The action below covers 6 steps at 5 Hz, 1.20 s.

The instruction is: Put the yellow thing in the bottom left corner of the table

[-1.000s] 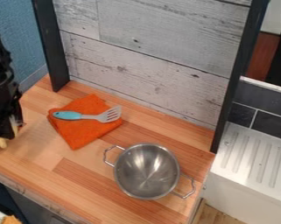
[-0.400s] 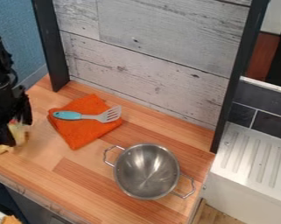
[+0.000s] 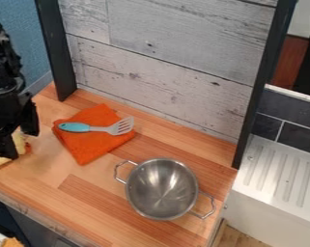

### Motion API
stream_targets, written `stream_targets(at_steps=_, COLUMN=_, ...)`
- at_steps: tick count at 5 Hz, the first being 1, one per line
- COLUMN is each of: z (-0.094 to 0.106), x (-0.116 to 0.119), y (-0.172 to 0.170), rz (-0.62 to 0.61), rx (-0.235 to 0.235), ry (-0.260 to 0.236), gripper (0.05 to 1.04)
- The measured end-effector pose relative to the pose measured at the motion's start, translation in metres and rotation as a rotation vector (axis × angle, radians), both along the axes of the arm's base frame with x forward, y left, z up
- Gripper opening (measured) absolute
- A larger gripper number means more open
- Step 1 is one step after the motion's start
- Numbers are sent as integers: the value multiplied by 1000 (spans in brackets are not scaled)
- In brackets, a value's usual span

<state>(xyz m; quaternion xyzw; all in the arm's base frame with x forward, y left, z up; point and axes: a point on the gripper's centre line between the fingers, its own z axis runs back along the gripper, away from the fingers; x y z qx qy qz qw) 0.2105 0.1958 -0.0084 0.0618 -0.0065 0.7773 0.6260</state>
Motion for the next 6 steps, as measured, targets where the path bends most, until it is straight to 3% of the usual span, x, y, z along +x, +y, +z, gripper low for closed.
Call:
stream_targets(at_steps=2, z=49, x=25, y=-13, rz=-63, rx=51, ry=-61, gripper=1001)
stream_targets(at_steps=3, z=62, x=35, y=-23, rz=-127, rx=79, ry=-76, gripper=1001)
stream_targets(at_steps=6, z=62, x=35, y=-23, rz=-129, rx=80, ry=-73, gripper=1001)
